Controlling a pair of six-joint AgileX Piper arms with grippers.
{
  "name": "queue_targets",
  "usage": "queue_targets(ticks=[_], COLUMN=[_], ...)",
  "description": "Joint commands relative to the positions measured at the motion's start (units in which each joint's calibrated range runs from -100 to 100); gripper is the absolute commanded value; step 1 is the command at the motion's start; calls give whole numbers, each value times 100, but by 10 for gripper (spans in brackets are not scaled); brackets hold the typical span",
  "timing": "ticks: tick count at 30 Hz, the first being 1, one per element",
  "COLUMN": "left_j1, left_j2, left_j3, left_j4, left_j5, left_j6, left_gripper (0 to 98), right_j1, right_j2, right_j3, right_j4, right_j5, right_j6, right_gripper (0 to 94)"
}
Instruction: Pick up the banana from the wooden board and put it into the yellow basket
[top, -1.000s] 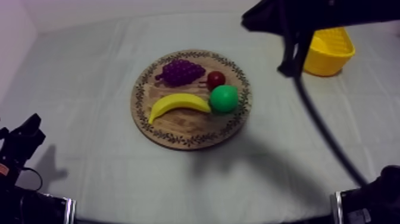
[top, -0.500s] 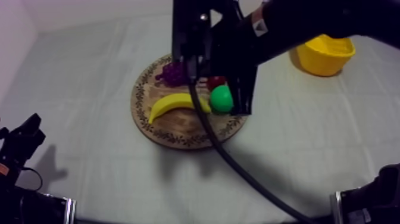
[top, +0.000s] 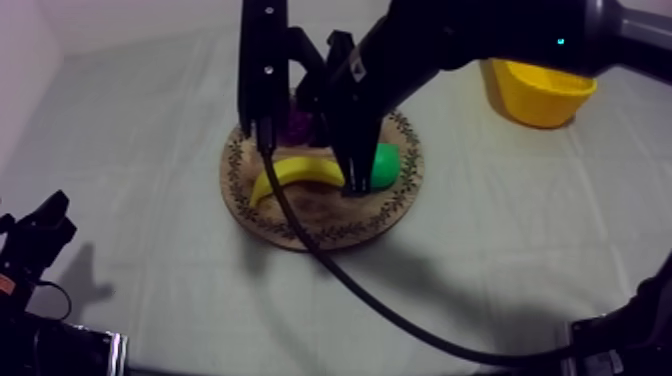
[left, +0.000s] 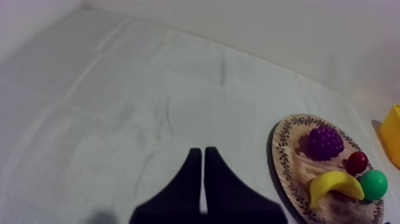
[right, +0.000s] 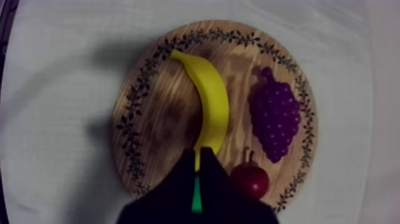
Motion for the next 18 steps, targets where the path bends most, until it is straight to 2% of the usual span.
queue_targets(ticks=[1,6,7,10,11,14,18], left_j1=[0,0,0,0,0,0,0], left_j2=[-3,-3,-3,-3,-3,-3,-3], left_j3=[3,3,3,3,3,3,3], left_j4=[-1,-1,-1,-1,-1,-1,-1], left_j5=[1,1,1,1,1,1,1], left_j6=[0,0,0,0,0,0,0], left_gripper=[1,1,1,1,1,1,1], right_j1=[8,-5,-12,-62,-72,-66,-49], right_j2=[83,204,218,244,248,245,227], right_j3=[-9,52,86,230,277,386,418], right_j4=[30,99,118,214,223,190,173], right_j5=[-30,-213,-248,-374,-437,-625,-733], right_j6=[-29,-109,-113,-149,-157,-181,-217], right_gripper=[13,25,109,454,524,623,667])
